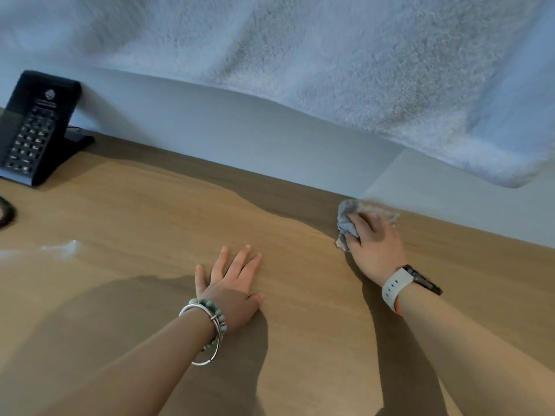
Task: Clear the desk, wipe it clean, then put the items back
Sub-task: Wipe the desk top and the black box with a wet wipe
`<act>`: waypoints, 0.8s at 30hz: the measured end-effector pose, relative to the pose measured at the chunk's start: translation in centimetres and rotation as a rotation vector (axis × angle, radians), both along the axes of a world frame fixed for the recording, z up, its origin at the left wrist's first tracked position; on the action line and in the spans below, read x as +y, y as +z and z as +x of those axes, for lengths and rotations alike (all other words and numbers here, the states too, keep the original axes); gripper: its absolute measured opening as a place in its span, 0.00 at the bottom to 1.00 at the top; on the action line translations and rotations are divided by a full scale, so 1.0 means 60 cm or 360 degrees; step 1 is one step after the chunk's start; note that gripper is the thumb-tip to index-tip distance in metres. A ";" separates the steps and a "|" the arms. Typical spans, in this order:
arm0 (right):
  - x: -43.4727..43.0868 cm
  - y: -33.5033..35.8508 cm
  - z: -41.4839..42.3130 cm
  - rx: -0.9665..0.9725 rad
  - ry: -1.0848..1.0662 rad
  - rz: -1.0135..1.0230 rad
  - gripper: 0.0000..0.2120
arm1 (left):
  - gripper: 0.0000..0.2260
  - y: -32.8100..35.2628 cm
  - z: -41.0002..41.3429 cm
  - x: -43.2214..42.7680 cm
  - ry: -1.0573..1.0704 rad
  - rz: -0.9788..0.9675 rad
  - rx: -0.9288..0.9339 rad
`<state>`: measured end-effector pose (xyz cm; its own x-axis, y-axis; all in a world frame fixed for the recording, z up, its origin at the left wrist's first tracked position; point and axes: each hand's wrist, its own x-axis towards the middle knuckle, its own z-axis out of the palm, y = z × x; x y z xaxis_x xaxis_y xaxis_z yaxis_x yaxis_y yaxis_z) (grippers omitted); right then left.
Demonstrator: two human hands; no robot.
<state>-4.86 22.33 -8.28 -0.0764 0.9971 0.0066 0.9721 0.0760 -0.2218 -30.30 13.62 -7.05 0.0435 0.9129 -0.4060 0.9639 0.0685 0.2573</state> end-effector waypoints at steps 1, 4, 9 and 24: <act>-0.032 0.003 -0.019 0.0000 0.0140 -0.0015 0.20 | 0.29 0.000 -0.001 0.000 0.0000 -0.0007 0.0000; -0.165 -0.003 -0.081 0.0017 0.0588 0.0098 0.21 | 0.29 -0.001 -0.002 0.001 0.0016 -0.0010 -0.0012; -0.116 -0.001 -0.021 -0.0055 0.0551 0.0065 0.21 | 0.28 0.001 -0.001 0.000 0.0026 0.0004 -0.0004; -0.080 0.014 0.008 -0.0036 0.0139 -0.0127 0.26 | 0.30 0.004 0.001 -0.003 0.0022 0.0010 0.0012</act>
